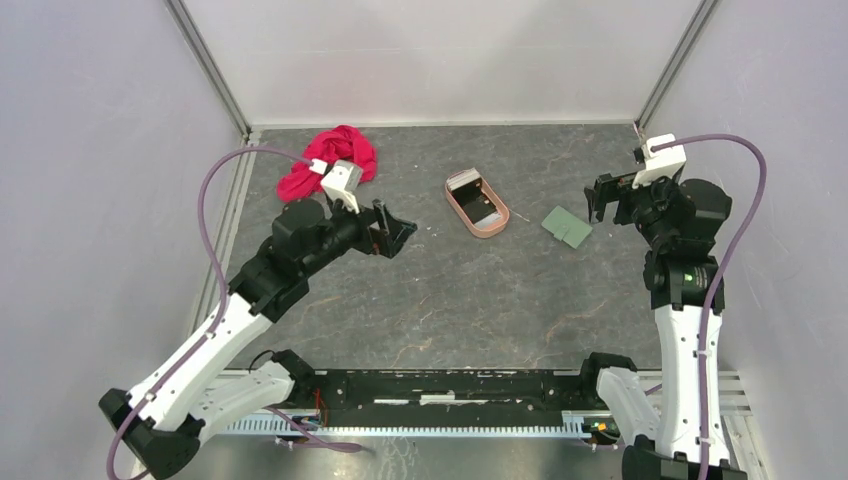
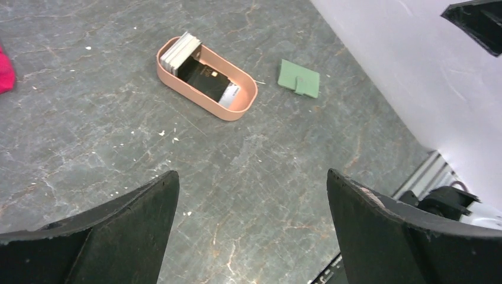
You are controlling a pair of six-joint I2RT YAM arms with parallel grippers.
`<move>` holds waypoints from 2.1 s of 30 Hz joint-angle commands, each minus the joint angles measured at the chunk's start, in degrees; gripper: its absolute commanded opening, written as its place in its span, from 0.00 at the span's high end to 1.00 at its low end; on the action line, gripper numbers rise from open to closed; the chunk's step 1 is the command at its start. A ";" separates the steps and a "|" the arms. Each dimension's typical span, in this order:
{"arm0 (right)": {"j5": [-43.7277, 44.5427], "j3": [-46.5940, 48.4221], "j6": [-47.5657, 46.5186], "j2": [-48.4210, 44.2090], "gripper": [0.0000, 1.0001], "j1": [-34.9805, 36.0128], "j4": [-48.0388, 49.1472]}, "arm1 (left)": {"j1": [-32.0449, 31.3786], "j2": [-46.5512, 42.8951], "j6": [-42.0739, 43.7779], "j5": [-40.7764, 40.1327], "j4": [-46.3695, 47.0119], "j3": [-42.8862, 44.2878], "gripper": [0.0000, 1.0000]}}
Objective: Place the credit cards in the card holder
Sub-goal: Pick up the card holder from the center of the board.
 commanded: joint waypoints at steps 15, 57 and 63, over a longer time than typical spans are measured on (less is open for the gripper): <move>-38.22 -4.54 -17.50 0.30 0.02 0.05 6.56 | 0.24 -11.06 -14.70 7.19 18.58 -12.08 0.00; -5.79 7.86 -5.91 56.98 0.55 -1.08 1.95 | 0.45 1.63 -13.56 6.27 28.00 -24.12 0.00; -7.03 7.03 -6.13 58.64 0.55 -1.14 1.77 | 0.52 1.18 -13.87 6.51 28.08 -24.60 0.00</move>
